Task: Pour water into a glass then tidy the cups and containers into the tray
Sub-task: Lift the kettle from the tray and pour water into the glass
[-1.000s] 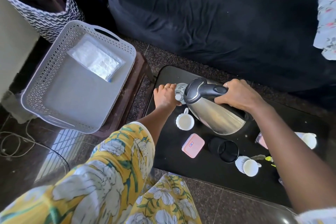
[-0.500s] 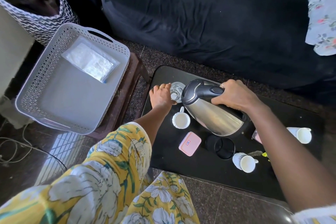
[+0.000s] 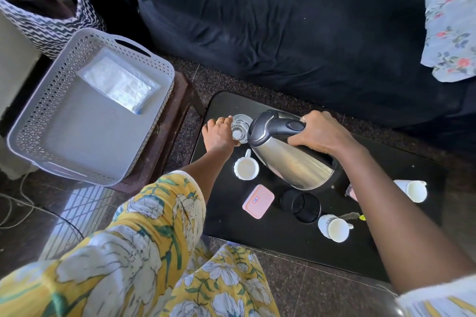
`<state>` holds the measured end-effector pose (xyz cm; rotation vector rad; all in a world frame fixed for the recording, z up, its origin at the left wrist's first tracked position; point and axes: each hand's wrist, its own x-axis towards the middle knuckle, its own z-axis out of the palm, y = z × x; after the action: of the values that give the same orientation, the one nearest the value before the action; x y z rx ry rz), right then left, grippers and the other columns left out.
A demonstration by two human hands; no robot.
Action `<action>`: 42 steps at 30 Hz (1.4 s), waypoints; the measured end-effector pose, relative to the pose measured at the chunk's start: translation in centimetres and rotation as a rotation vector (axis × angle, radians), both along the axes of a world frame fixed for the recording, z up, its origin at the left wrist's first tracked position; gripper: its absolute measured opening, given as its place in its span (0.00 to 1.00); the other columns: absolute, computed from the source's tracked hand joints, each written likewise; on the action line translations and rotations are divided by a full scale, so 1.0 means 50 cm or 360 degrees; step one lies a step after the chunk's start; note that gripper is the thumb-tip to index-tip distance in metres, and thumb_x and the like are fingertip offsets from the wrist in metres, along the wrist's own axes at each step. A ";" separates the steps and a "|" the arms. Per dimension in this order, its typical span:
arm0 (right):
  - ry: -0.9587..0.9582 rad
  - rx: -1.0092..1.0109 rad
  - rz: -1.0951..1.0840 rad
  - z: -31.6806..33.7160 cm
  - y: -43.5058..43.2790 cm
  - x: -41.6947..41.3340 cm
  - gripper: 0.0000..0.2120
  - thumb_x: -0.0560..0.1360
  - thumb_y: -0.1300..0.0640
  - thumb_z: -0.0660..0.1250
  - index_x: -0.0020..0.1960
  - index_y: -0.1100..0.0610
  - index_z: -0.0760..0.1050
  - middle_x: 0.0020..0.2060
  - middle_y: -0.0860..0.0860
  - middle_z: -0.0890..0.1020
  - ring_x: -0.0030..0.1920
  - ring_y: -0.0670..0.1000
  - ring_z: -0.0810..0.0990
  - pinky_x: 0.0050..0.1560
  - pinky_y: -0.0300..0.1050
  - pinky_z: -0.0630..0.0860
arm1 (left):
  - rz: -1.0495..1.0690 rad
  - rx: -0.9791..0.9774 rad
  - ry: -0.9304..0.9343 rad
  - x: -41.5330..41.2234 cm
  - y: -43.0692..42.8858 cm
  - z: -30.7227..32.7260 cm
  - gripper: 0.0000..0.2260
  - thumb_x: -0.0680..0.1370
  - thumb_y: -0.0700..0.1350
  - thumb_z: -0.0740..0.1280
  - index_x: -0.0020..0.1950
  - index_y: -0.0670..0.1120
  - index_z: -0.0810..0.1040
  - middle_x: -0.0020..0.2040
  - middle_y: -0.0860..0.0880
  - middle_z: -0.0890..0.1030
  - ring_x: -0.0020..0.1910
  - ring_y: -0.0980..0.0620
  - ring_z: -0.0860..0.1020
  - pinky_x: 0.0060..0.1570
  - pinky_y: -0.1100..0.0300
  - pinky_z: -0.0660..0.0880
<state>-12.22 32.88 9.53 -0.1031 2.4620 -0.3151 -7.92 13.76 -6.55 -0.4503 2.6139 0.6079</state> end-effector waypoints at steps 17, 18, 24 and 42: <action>-0.0021 0.0027 0.0088 -0.005 0.013 -0.006 0.12 0.60 0.47 0.68 0.34 0.56 0.74 0.37 0.53 0.76 0.35 0.53 0.76 0.28 0.41 0.64 | 0.0180 0.0150 0.0056 0.026 0.003 -0.007 0.31 0.68 0.51 0.74 0.68 0.51 0.66 0.66 0.48 0.73 0.66 0.44 0.67 0.64 0.49 0.63; -0.0018 0.0033 0.0100 -0.006 0.014 -0.006 0.12 0.60 0.47 0.68 0.34 0.56 0.74 0.37 0.53 0.76 0.35 0.52 0.75 0.27 0.41 0.64 | 0.0184 0.0150 0.0062 0.027 0.004 -0.007 0.31 0.68 0.51 0.74 0.68 0.51 0.66 0.66 0.48 0.73 0.66 0.44 0.67 0.64 0.49 0.63; -0.0022 0.0042 0.0121 -0.008 0.014 -0.010 0.12 0.60 0.47 0.68 0.34 0.55 0.73 0.37 0.52 0.75 0.35 0.53 0.75 0.27 0.41 0.62 | 0.0222 0.0149 0.0073 0.029 0.010 -0.007 0.32 0.68 0.51 0.74 0.68 0.50 0.65 0.66 0.49 0.73 0.66 0.45 0.67 0.64 0.49 0.63; -0.0026 0.0043 0.0130 -0.003 -0.003 -0.035 0.13 0.59 0.48 0.69 0.32 0.58 0.73 0.34 0.52 0.76 0.32 0.53 0.75 0.26 0.42 0.62 | 0.0242 0.0125 0.0040 0.023 0.012 -0.007 0.31 0.68 0.52 0.74 0.68 0.52 0.66 0.65 0.49 0.74 0.66 0.45 0.67 0.64 0.48 0.63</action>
<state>-13.95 32.74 9.40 -0.1884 2.4375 -0.2465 -6.77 14.38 -6.89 -0.6242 2.5849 0.7671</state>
